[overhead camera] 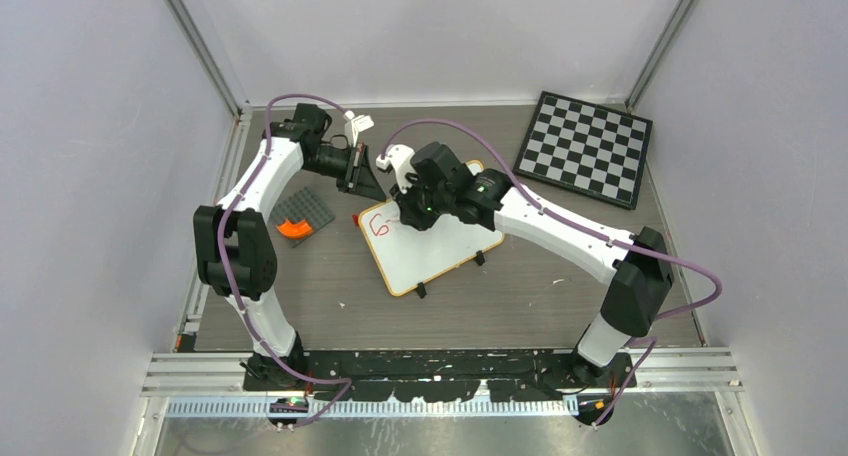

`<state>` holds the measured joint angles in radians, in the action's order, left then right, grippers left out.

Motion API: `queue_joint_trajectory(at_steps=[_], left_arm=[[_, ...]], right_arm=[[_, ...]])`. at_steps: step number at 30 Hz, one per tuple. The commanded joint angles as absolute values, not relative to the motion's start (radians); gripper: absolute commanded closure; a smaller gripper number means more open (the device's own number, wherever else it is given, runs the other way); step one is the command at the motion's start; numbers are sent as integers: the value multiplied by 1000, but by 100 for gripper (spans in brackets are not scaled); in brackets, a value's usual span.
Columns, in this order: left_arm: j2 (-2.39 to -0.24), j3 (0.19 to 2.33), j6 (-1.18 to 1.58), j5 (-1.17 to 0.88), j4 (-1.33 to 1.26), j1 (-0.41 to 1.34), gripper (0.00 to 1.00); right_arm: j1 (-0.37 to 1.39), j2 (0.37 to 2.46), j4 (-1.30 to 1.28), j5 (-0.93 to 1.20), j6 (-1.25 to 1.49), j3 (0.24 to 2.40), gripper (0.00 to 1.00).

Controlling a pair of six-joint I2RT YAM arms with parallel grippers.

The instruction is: Write a sentence on the whiteboard

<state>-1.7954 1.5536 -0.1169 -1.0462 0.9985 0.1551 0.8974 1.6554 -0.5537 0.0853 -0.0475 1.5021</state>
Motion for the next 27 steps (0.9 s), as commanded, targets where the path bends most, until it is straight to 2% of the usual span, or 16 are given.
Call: queue_joint_trajectory(at_steps=[1,15,27], left_arm=[[-1784,1571,-140,-1043,1019,166,100],[-1786,1574,-139,-1039,1019,173,100],[-1777,1566,-146,-1035,1019,175,100]], right_arm=[[858,1595,-543,57,-62,1470,100],[869,1580,-574,164,-40,1539,100],[872,1638,-521,108,-40,1561,100]])
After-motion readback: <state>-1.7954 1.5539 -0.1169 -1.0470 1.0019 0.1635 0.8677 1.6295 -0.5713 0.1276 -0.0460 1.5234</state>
